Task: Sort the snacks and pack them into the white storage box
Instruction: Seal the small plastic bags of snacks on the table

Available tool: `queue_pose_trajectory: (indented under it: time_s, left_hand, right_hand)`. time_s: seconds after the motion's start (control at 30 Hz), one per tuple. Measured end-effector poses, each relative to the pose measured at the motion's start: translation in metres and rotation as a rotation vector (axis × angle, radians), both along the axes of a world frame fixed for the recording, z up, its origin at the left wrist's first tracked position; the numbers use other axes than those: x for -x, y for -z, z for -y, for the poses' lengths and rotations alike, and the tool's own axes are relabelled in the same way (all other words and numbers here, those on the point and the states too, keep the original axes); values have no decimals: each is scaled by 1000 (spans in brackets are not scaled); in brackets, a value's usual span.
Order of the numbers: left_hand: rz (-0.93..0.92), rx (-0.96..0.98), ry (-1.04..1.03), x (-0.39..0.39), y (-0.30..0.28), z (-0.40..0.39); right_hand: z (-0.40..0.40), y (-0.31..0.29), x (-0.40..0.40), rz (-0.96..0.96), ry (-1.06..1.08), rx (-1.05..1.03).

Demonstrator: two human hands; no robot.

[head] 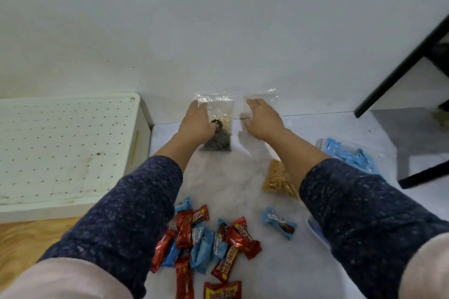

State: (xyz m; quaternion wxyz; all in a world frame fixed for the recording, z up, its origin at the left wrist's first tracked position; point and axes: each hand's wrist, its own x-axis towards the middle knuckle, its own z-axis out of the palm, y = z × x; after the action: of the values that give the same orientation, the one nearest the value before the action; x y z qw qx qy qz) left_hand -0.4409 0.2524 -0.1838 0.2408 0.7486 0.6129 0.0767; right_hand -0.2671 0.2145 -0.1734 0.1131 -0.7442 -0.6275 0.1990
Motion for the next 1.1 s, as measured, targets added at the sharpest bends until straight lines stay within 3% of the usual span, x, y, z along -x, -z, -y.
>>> queue_pose_trajectory:
  time_s: [0.37,0.67,0.87,0.97,1.1]
  left_hand:
    - [-54,-86,376,-25,-21,82]
    - [-160,-51,685,-82,14,150]
    - [-251,-23,757,-116,40,169]
    - [-199,-80,849,-133,61,169]
    - [-267,-74,799,-151,80,167]
  right_hand:
    - [130,-13,-3,54,241,4]
    - [221,18,-39,65,440,108]
    - [233,43,-73,110,359,174]
    - [224,55,-90,105,301,202]
    - [207,64,-113,93,201,237]
